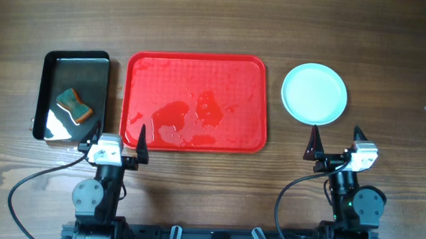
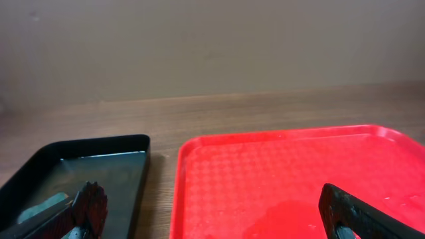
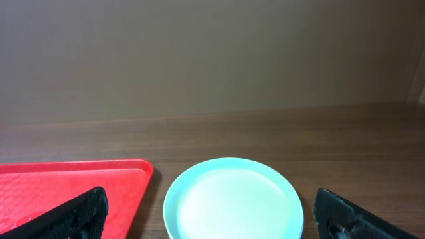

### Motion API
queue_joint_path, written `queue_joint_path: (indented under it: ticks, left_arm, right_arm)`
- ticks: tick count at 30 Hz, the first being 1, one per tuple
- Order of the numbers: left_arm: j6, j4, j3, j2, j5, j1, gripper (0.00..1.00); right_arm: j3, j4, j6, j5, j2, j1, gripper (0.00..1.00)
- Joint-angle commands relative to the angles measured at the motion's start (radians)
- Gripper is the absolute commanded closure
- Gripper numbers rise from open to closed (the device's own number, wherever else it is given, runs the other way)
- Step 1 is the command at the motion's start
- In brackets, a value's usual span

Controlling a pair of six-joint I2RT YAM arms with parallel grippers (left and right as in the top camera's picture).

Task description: Clean dirty plates on tray and stack at the side

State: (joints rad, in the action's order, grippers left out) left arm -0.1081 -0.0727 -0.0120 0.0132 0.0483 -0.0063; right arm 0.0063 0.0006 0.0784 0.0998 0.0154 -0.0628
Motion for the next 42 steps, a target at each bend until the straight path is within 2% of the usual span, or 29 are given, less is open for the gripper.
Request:
queue_joint_path:
  ticks: [1, 8, 11, 42]
  left_arm:
    - [-0.042, -0.007, 0.006, -0.01, -0.038, 0.005, 0.0]
    - [-0.039, -0.003, 0.006, -0.01, -0.089, 0.024, 0.0]
    - [0.012, 0.002, 0.006, -0.01, -0.151, 0.022, 0.0]
    - [0.011, 0.008, 0.006, -0.01, -0.147, 0.009, 0.0]
  right_arm:
    - [-0.001, 0.002, 0.01, -0.014, -0.011, -0.006, 0.0]
    - [-0.001, 0.002, 0.01, -0.014, -0.011, -0.006, 0.0]
    - [-0.001, 0.002, 0.01, -0.014, -0.011, -0.006, 0.0]
    - [-0.001, 0.002, 0.009, -0.014, -0.011, -0.006, 0.0]
